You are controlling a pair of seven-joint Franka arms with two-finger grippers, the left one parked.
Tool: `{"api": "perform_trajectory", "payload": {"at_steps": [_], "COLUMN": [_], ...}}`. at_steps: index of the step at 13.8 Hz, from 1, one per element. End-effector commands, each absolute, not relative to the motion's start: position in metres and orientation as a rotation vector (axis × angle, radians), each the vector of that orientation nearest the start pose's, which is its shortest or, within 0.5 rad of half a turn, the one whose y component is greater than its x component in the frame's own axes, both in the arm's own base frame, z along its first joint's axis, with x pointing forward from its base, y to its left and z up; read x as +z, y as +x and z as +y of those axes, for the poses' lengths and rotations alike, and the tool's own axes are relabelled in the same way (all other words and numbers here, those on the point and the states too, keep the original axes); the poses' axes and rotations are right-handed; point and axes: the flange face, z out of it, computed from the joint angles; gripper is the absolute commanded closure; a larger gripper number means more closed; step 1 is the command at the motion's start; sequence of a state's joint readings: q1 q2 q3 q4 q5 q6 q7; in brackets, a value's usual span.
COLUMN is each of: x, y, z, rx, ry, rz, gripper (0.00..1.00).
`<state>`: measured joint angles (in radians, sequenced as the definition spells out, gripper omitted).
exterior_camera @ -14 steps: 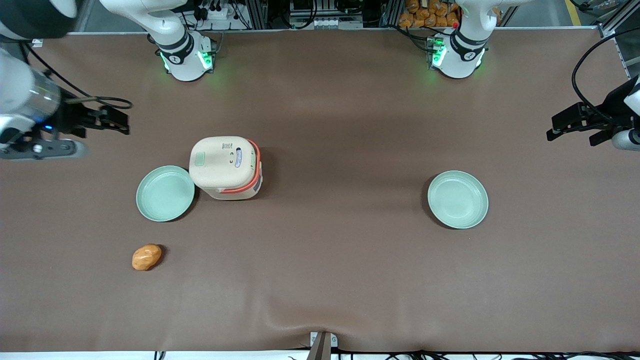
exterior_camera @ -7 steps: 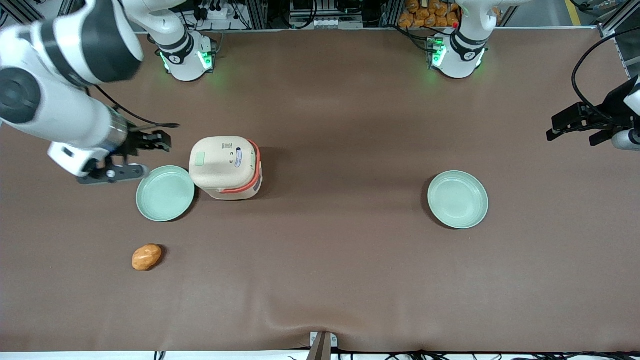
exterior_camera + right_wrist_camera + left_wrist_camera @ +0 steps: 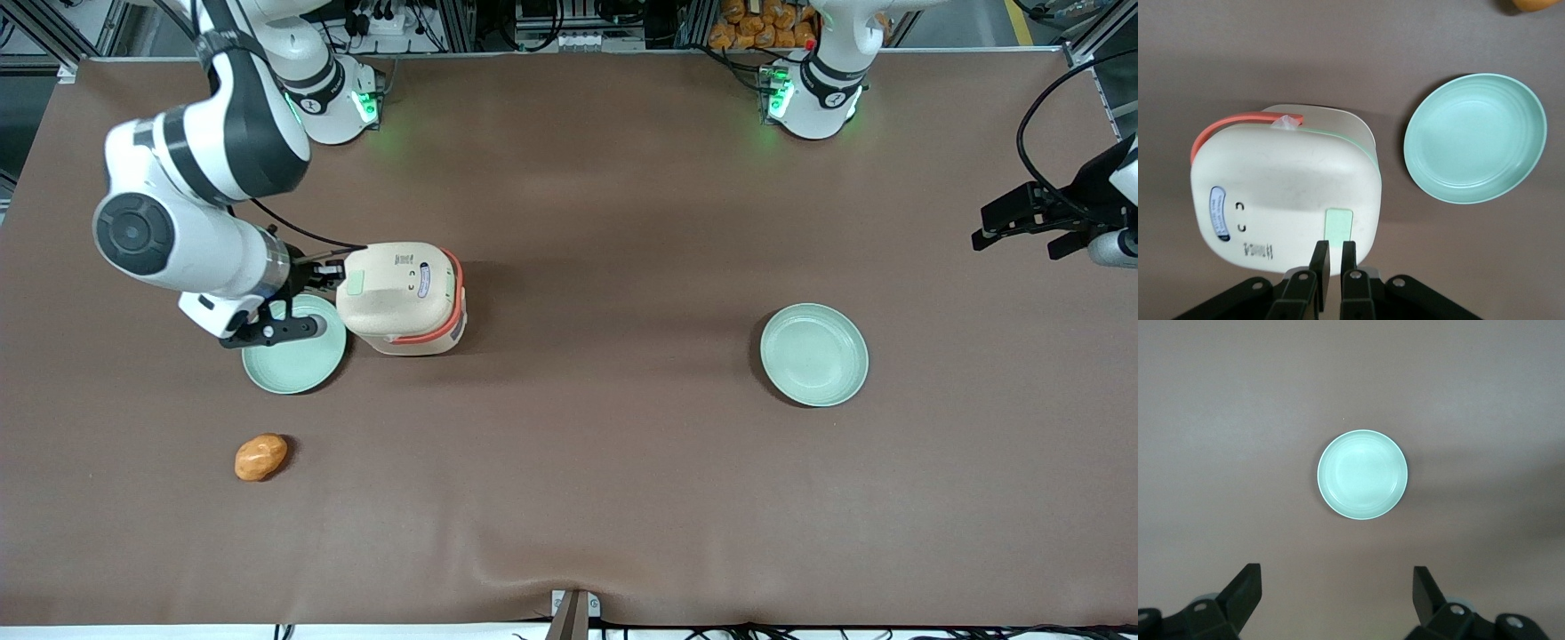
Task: Press rice cooker button with right arm
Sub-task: 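Move the right gripper over the green button on the rice cooker lid, then press the closed right gripper down on the green lid button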
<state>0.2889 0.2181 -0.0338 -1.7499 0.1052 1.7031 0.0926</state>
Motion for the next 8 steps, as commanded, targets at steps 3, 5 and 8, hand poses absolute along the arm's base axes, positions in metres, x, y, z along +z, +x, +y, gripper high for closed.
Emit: {"api": "perform_trajectory", "payload": {"at_steps": [3,5,8], "x": [0.385,0.373,0.357], "y": [0.554,0.553,0.552], "z": [0.161,0.163,0.163], "rx": [0.506,0.532,0.574], "ry": [-3.046,-3.046,-3.045], "rz": [-0.195,-0.202,-0.199], "gripper": [0.86,0.86,0.91]}}
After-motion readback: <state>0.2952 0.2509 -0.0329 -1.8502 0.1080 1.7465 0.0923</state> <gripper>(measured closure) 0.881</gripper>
